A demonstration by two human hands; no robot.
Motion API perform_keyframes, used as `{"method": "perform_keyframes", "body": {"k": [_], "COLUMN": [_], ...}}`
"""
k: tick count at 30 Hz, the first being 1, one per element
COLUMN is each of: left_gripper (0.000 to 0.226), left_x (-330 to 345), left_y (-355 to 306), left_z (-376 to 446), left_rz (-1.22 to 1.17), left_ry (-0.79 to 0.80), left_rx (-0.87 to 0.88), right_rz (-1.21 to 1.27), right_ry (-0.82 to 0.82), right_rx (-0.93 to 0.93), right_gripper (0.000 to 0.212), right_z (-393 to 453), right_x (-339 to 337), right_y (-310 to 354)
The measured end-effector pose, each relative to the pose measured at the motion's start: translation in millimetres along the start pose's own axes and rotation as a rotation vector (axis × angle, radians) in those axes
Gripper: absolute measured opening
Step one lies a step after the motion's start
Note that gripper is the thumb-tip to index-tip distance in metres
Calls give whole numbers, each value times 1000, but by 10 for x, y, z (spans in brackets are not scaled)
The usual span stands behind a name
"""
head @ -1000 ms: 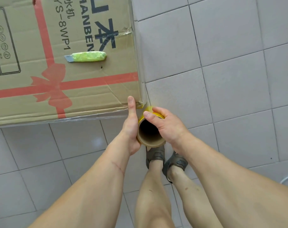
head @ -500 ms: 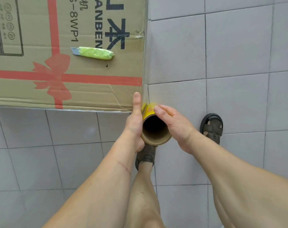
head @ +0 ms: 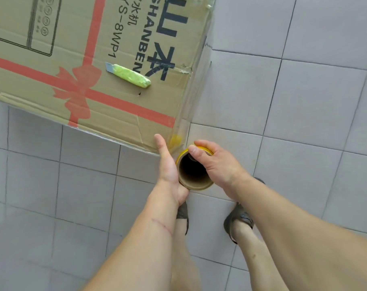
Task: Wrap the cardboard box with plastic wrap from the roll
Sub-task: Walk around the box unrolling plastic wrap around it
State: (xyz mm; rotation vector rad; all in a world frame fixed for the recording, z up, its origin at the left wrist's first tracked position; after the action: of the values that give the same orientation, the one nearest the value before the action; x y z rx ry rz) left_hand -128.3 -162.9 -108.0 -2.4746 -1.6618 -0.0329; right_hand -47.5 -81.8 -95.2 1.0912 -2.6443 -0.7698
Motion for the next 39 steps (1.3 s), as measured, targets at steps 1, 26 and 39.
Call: {"method": "perform_keyframes", "body": {"k": [1, 26, 39], "left_gripper": [125, 128, 119], "left_x": [12, 403, 808], "left_y": [31, 63, -123], "left_z": [-4, 39, -18], "left_rz": [-36, -348, -350], "left_ry": [-15, -54, -205], "left_rx": [7, 54, 89], "right_rz": [-5, -342, -476], "right_ry": [-12, 82, 227], "right_rx": [-7, 80, -42], "right_gripper": [52, 58, 47], "right_z": [9, 238, 528], "right_x": [-53, -427, -691], "right_y": [30, 516, 989]}}
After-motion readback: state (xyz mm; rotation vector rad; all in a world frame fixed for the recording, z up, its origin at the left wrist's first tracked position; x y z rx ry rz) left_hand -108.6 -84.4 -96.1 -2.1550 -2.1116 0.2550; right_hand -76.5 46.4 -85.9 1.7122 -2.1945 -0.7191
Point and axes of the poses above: each hand's wrist, its own z-axis towards the middle knuckle, its own x-axis out of the palm, y = z × x, the point moved 10 cm from there along z, towards the middle knuckle, and after that the axes turned 12 degrees about -z, right-handed, at the moved point
